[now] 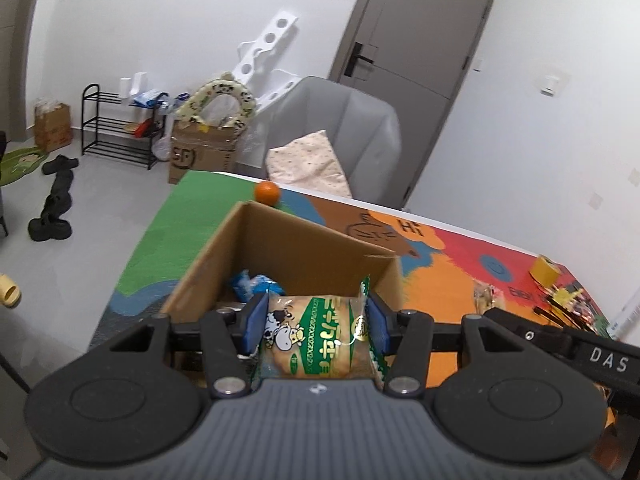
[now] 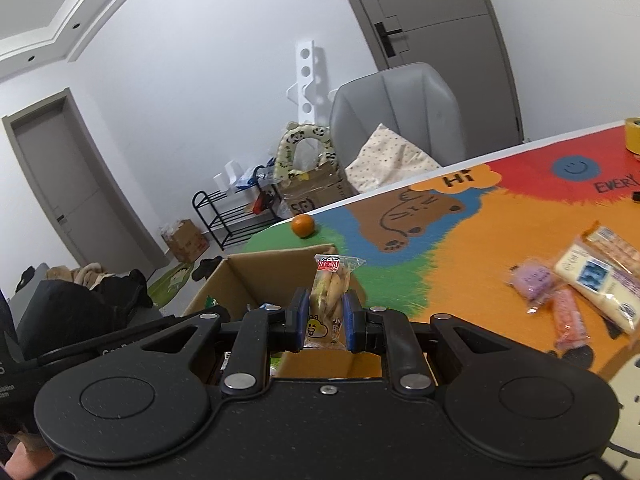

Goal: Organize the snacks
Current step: 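Carry both snacks over the box and open both tools to drop them, then move both tools back toward the pink and cream snack packs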

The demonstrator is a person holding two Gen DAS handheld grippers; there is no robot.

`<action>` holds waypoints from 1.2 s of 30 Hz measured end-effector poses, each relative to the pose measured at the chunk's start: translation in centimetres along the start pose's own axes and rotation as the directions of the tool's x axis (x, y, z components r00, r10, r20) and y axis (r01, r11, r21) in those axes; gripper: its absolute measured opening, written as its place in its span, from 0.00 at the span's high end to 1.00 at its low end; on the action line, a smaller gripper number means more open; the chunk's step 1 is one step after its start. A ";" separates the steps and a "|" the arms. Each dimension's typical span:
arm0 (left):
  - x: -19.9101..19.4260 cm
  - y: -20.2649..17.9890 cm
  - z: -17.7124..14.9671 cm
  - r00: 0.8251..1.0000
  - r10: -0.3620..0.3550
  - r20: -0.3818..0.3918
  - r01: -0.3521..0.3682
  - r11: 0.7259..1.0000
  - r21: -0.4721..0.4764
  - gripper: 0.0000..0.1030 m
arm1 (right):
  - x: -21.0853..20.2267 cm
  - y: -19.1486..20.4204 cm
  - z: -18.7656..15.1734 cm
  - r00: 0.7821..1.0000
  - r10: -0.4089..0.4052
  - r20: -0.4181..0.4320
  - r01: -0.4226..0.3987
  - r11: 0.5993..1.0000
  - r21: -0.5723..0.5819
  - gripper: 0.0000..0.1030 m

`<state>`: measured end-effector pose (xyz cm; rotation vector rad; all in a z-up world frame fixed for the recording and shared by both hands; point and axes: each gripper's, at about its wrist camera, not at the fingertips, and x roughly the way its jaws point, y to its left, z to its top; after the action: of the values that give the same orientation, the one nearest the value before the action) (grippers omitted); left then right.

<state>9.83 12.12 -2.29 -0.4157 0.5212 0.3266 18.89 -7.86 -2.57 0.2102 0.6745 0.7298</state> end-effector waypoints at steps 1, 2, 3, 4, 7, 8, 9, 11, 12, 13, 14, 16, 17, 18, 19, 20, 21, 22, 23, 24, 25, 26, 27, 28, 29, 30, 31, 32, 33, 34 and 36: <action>0.0 0.3 0.0 1.000 0.005 0.000 -0.005 1.000 -0.002 0.50 | 0.3 0.3 0.0 1.000 0.004 -0.003 -0.004 1.000 -0.003 0.84; 0.1 0.6 0.1 1.000 0.011 -0.002 -0.011 1.000 -0.004 0.50 | 0.6 0.6 0.0 1.000 0.009 -0.006 -0.009 1.000 -0.007 0.84; 0.1 0.8 0.1 1.000 0.014 -0.004 -0.014 1.000 -0.005 0.50 | 0.9 0.8 0.0 1.000 0.013 -0.009 -0.014 1.000 -0.010 0.84; 0.2 1.0 0.1 1.000 0.019 -0.006 -0.019 1.000 -0.007 0.50 | 1.2 1.0 0.0 1.000 0.017 -0.012 -0.017 1.000 -0.013 0.84; 0.3 1.7 0.2 1.000 0.026 -0.015 -0.027 0.999 -0.019 0.47 | 2.1 1.7 0.1 0.999 0.029 -0.024 -0.029 0.999 -0.017 0.84; 0.4 1.9 0.2 1.000 0.023 -0.020 -0.023 0.999 -0.024 0.46 | 2.4 1.9 0.2 0.999 0.032 -0.026 -0.032 0.999 -0.020 0.84; 0.3 2.1 0.3 0.999 0.021 -0.025 -0.021 0.999 -0.027 0.43 | 2.7 2.0 0.3 0.999 0.033 -0.029 -0.034 0.999 -0.020 0.84; -0.1 2.4 0.5 1.000 0.028 -0.009 -0.028 0.999 -0.021 0.37 | 3.2 2.2 0.5 0.999 0.039 -0.033 -0.039 0.999 -0.018 0.84; -0.3 2.5 0.6 0.999 0.032 0.001 -0.032 0.999 -0.018 0.32 | 3.5 2.3 0.6 0.998 0.042 -0.036 -0.043 0.999 -0.013 0.84; -0.5 2.6 0.7 0.999 0.035 0.009 -0.035 0.999 -0.019 0.31 | 3.6 2.3 0.7 0.998 0.045 -0.037 -0.046 0.999 -0.008 0.84; -0.6 2.8 0.8 0.999 0.034 0.014 -0.034 0.999 -0.023 0.29 | 3.8 2.4 0.8 0.998 0.048 -0.037 -0.048 0.999 -0.005 0.84; -0.6 3.0 1.0 0.999 0.034 0.014 -0.033 0.999 -0.031 0.28 | 4.2 2.6 1.0 0.998 0.057 -0.037 -0.057 0.998 0.000 0.75; -0.6 3.1 1.0 0.999 0.036 0.013 -0.036 0.999 -0.032 0.28 | 4.2 2.5 1.1 0.997 0.062 -0.036 -0.061 0.998 0.005 0.73; -0.5 3.1 1.0 0.999 0.039 0.012 -0.038 0.999 -0.033 0.27 | 4.2 2.5 1.1 0.998 0.060 -0.032 -0.060 0.998 0.008 0.66; -0.5 3.2 0.9 0.999 0.041 0.010 -0.040 0.999 -0.034 0.27 | 4.2 2.5 1.0 0.998 0.056 -0.030 -0.056 0.998 0.007 0.60; -0.5 3.2 0.9 0.999 0.040 0.011 -0.040 0.999 -0.032 0.25 | 4.1 2.4 0.9 0.998 0.053 -0.025 -0.052 0.999 0.005 0.59; -0.5 3.1 0.8 0.999 0.042 0.011 -0.041 0.999 -0.029 0.24 | 4.0 2.4 0.8 0.998 0.050 -0.024 -0.050 0.999 0.005 0.59; -0.5 2.9 0.8 0.999 0.039 0.013 -0.039 0.999 -0.027 0.23 | 3.9 2.2 0.8 0.999 0.047 -0.026 -0.047 0.999 0.008 0.59; -0.5 2.8 0.8 0.999 0.037 0.015 -0.037 0.999 -0.025 0.21 | 3.8 2.0 0.7 0.999 0.045 -0.029 -0.044 0.999 0.014 0.58; -0.4 2.7 0.8 0.999 0.035 0.014 -0.035 0.999 -0.027 0.19 | 3.7 1.8 0.6 0.999 0.040 -0.031 -0.040 0.999 0.019 0.57; -0.4 2.5 0.7 0.999 0.031 0.013 -0.031 0.999 -0.030 0.19 | 3.5 1.7 0.5 0.999 0.035 -0.029 -0.035 0.999 0.020 0.55; -0.3 2.5 0.7 1.000 0.027 0.012 -0.027 0.999 -0.032 0.18 | 3.2 1.5 0.4 0.999 0.030 -0.025 -0.029 0.999 0.018 0.54; -0.3 2.4 0.6 1.000 0.023 0.012 -0.023 0.999 -0.033 0.17 | 3.0 1.4 0.3 0.999 0.025 -0.022 -0.025 1.000 0.016 0.51; -0.2 2.3 0.5 1.000 0.021 0.013 -0.021 0.999 -0.032 0.17 | 2.8 1.3 0.2 1.000 0.022 -0.020 -0.022 1.000 0.016 0.50; -0.2 2.1 0.5 1.000 0.022 0.013 -0.022 0.999 -0.030 0.14 | 2.6 1.0 0.1 1.000 0.021 -0.019 -0.020 1.000 0.020 0.50; -0.2 1.9 0.4 1.000 0.025 0.013 -0.025 0.999 -0.028 0.13 | 2.4 0.8 0.0 1.000 0.020 -0.018 -0.020 0.999 0.027 0.49; -0.2 1.8 0.2 1.000 0.028 0.013 -0.027 0.999 -0.026 0.13 | 2.2 0.6 -0.1 1.000 0.018 -0.016 -0.017 0.999 0.033 0.47; -0.1 1.6 0.2 1.000 0.028 0.013 -0.028 0.999 -0.023 0.13 | 1.9 0.3 -0.2 1.000 0.012 -0.015 -0.011 0.999 0.040 0.47; -0.2 1.4 0.1 1.000 0.027 0.012 -0.027 0.999 -0.021 0.12 | 1.7 0.1 -0.3 1.000 0.005 -0.013 -0.005 0.999 0.045 0.46; -0.2 1.3 0.0 1.000 0.023 0.012 -0.023 1.000 -0.019 0.12 | 1.4 -0.2 -0.4 1.000 -0.002 -0.012 0.002 0.999 0.051 0.45; -0.2 0.9 -0.1 1.000 0.016 0.011 -0.015 1.000 -0.015 0.11 | 1.1 -0.8 -0.6 1.000 -0.011 -0.009 0.011 0.998 0.063 0.42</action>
<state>9.29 12.84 -2.56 -0.4242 0.5115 0.3478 19.55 -7.80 -3.89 0.2610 0.7066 0.7000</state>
